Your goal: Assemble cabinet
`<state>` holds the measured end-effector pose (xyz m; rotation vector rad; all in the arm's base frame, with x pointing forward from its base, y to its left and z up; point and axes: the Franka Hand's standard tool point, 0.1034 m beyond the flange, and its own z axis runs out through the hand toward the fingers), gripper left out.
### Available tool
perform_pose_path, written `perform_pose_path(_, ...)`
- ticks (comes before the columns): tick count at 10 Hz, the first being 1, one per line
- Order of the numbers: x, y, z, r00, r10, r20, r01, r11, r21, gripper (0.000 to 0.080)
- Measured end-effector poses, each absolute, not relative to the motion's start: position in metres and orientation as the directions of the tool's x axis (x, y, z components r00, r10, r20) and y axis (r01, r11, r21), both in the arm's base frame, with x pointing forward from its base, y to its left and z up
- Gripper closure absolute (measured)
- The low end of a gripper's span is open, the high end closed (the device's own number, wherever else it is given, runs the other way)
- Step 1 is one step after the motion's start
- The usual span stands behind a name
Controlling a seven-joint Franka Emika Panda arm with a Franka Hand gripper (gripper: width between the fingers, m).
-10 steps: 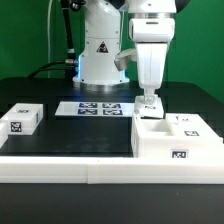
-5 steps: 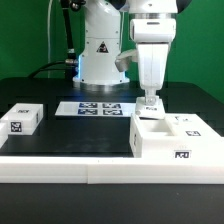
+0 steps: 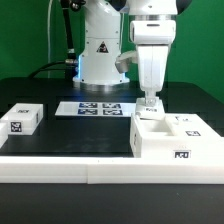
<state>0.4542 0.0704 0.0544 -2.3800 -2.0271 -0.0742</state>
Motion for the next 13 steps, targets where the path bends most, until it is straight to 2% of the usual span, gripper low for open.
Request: perform_pose_path(13, 0.4603, 0.0661, 0.0556, 0.099, 0.995, 0.029, 0.995, -0.099, -0.009, 0.0729)
